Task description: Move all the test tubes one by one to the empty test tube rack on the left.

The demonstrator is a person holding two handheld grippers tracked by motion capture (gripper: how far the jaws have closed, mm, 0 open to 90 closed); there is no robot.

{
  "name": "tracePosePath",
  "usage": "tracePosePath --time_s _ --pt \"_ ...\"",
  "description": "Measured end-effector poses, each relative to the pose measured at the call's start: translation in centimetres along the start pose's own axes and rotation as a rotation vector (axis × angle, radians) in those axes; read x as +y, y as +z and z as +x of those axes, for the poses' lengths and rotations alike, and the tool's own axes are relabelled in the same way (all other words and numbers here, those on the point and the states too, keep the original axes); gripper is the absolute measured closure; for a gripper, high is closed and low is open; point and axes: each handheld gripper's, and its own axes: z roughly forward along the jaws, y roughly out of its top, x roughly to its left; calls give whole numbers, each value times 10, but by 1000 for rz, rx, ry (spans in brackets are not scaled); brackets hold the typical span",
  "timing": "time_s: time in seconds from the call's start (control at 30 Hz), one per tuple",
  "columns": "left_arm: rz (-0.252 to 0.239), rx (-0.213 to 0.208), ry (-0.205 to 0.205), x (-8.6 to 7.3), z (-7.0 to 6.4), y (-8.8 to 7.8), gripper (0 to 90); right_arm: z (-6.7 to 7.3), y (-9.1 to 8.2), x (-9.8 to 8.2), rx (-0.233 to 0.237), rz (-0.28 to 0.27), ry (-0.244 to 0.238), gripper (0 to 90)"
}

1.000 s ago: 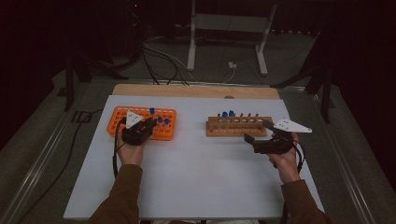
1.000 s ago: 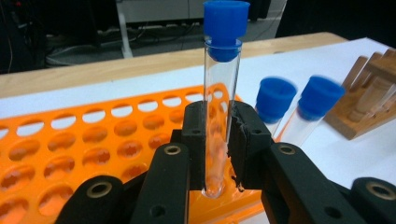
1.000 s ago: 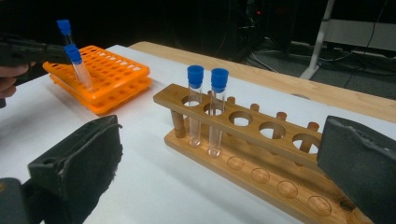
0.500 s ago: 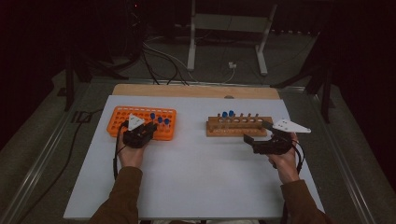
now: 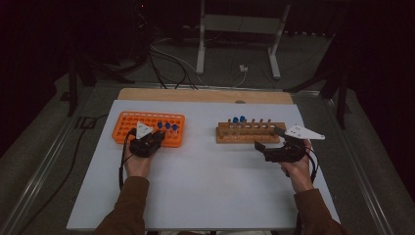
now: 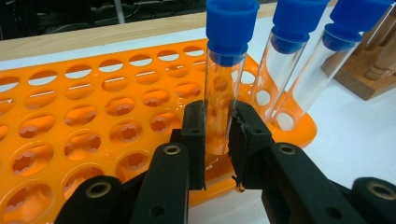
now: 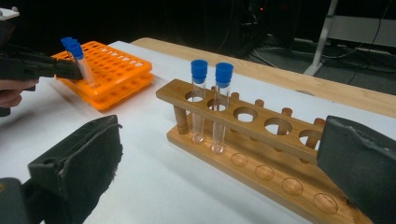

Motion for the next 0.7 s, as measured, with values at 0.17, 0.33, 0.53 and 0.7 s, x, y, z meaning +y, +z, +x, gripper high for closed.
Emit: tracePosePath --time_s 0.17,0.33,0.53,0.7 --pt "5 4 13 0 -3 1 774 1 1 0 1 3 -2 0" --pt "7 -4 5 1 -2 1 767 1 1 -1 1 4 -2 0" --pt "-1 -17 -40 1 0 -2 699 1 0 0 -1 1 -1 0" --pt "-31 -21 -66 2 3 -13 641 1 0 1 -2 -1 -1 0"
